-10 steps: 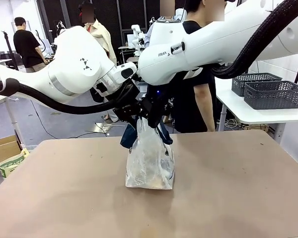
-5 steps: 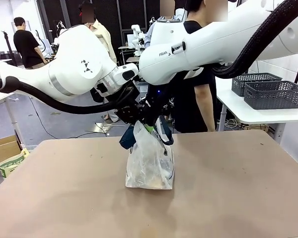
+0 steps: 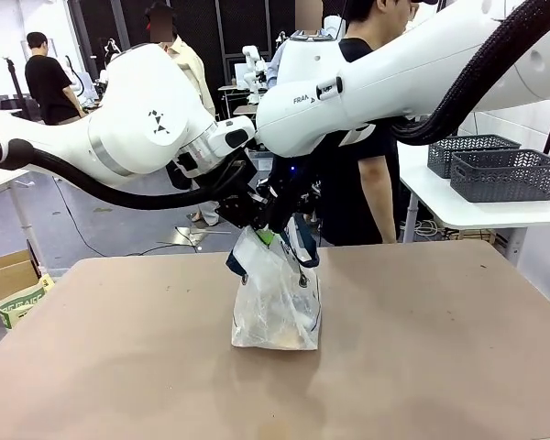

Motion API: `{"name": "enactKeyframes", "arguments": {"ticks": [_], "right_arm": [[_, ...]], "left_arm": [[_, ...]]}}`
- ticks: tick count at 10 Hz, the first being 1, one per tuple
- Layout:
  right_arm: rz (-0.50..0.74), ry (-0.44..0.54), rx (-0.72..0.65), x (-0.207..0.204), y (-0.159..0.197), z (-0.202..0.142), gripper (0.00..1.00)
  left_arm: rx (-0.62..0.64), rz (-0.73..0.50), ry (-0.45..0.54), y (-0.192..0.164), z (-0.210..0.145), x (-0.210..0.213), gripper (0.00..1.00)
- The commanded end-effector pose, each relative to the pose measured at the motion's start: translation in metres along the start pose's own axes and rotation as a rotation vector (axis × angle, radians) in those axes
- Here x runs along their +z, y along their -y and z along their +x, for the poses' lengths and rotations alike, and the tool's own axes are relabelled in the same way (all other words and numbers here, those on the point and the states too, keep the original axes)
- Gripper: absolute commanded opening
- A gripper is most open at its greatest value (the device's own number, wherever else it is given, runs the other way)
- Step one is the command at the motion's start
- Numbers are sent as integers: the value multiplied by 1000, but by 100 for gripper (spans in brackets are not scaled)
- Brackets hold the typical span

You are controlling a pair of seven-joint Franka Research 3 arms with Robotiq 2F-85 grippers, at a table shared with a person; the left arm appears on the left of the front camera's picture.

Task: Transfer purchased items from the store into the shopping bag.
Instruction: Move the Reusable shopping bag to the right side of the table.

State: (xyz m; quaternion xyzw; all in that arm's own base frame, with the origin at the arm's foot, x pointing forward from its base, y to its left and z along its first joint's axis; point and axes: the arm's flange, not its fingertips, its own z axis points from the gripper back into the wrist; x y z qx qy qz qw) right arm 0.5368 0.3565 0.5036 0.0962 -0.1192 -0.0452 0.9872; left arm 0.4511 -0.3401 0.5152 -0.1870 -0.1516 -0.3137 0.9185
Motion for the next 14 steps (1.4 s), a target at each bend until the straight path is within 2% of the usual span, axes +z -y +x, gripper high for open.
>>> {"name": "enactKeyframes", "arguments": {"ticks": [1,4,5,10,11,14], "right_arm": [[39,-6,10,2,-2,-10,0],[39,-2,11,3,-2,-10,0],[54,-1,19,4,-1,-9,0],[150,0,2,15,21,6,95],[161,-1,2,15,27,8,100],[205,-31,29,21,53,14,100]], "left_arm": [[6,17,-16,2,-3,-2,0],[-8,37,-11,4,-3,-3,0],[1,0,0,0,0,0,0],[1,0,0,0,0,0,0],[1,0,0,0,0,0,0],[1,0,0,0,0,0,0]]}}
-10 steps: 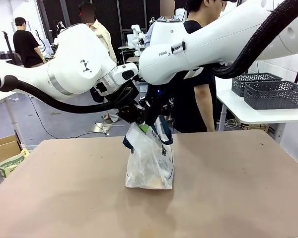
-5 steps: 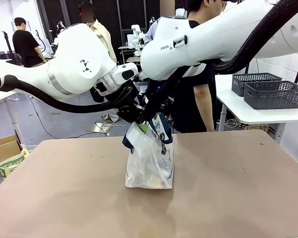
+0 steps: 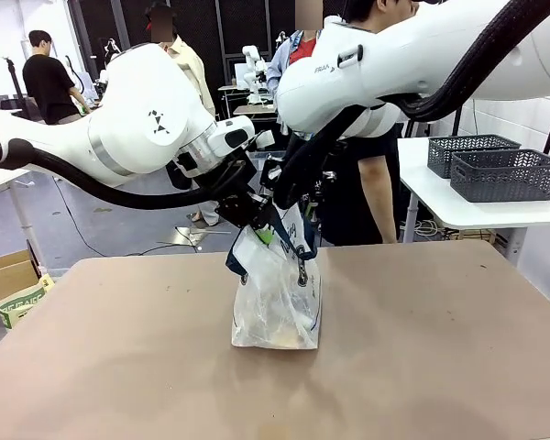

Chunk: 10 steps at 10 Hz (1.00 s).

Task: Transfer purchased items from the store into the shopping bag.
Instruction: Move the Reusable shopping bag to the right side of the table.

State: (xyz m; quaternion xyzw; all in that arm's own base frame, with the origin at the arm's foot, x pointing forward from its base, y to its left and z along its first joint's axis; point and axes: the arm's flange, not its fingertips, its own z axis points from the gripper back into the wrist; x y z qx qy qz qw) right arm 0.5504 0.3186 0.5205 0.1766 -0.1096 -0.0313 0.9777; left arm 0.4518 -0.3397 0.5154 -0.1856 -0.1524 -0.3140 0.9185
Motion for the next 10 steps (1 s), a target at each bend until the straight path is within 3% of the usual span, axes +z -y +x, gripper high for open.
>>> {"name": "enactKeyframes", "arguments": {"ticks": [1,5,8,10], "right_arm": [[38,5,16,12,31,-6,100],[209,56,51,58,93,-7,100],[150,6,141,80,128,-20,100],[153,16,312,85,152,-37,100]], "left_arm": [[2,-3,0,0,0,0,0],[2,-3,0,0,0,0,0],[2,-3,0,0,0,0,0],[2,-3,0,0,0,0,0]]}}
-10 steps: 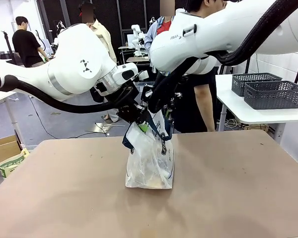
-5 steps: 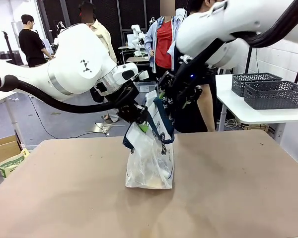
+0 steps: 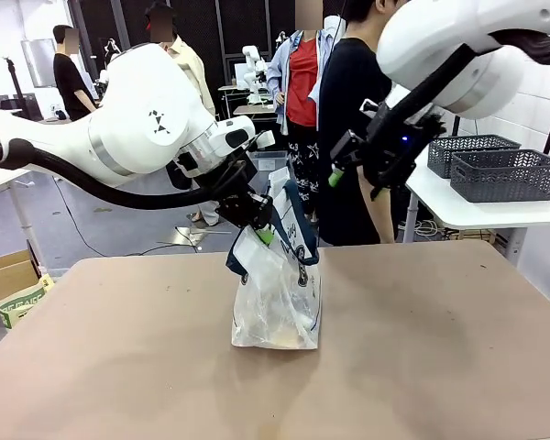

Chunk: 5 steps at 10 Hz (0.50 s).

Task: Transfer purchased items from the store into the shopping bag.
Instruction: Move the Reusable shopping bag to the right side of the table.

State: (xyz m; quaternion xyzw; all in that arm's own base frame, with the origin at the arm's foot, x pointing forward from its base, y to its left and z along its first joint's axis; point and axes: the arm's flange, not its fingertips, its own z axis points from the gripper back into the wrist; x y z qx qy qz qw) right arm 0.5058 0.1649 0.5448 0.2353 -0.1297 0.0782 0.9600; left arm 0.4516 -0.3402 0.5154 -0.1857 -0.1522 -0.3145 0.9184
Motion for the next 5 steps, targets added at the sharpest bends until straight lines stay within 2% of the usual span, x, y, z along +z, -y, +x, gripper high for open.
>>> {"name": "enactKeyframes", "arguments": {"ticks": [1,4,5], "right_arm": [[16,47,195,5,20,-29,100],[38,168,463,6,30,-59,100],[81,214,569,4,28,-62,100]], "left_arm": [[3,-2,0,0,-1,0,0],[3,-2,0,0,-1,0,0],[3,-2,0,0,-1,0,0]]}}
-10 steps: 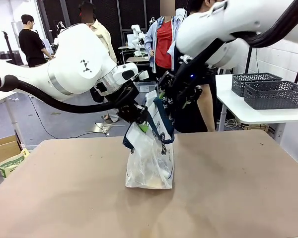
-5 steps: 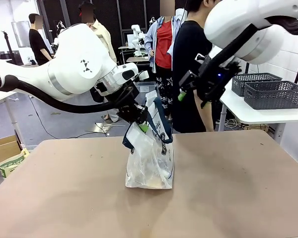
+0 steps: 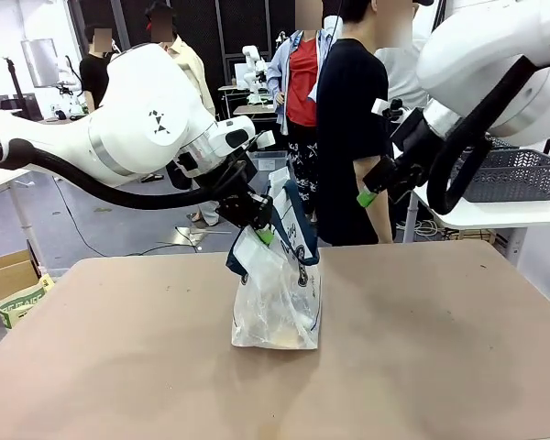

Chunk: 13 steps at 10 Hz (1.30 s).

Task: Transfer purchased items from the store into the shopping bag.
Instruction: Move the Reusable shopping bag to the right side of the table.

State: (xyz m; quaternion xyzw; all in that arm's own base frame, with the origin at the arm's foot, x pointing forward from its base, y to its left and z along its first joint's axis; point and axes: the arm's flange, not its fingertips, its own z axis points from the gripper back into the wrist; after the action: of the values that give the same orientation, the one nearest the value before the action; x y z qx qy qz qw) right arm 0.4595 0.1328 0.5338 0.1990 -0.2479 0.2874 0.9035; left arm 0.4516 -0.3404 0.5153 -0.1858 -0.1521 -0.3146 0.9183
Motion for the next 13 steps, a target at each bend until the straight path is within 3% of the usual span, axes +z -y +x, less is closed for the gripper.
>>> {"name": "enactKeyframes", "arguments": {"ticks": [1,2,3,4,7,11,13], "right_arm": [[165,131,134,-11,0,-15,100],[223,171,93,-17,9,-12,100],[247,120,7,-26,15,-4,100],[102,113,99,-4,-6,-4,100],[102,113,99,-4,-6,-4,100],[102,113,99,-4,-6,-4,100],[102,113,99,-4,-6,-4,100]], "left_arm": [[3,-2,0,0,-1,0,0],[3,-2,0,0,-1,0,0],[3,-2,0,0,-1,0,0],[3,-2,0,0,-1,0,0],[0,0,0,0,0,0,0],[13,165,-151,-19,47,36,0],[17,232,-150,-36,60,60,0]]}}
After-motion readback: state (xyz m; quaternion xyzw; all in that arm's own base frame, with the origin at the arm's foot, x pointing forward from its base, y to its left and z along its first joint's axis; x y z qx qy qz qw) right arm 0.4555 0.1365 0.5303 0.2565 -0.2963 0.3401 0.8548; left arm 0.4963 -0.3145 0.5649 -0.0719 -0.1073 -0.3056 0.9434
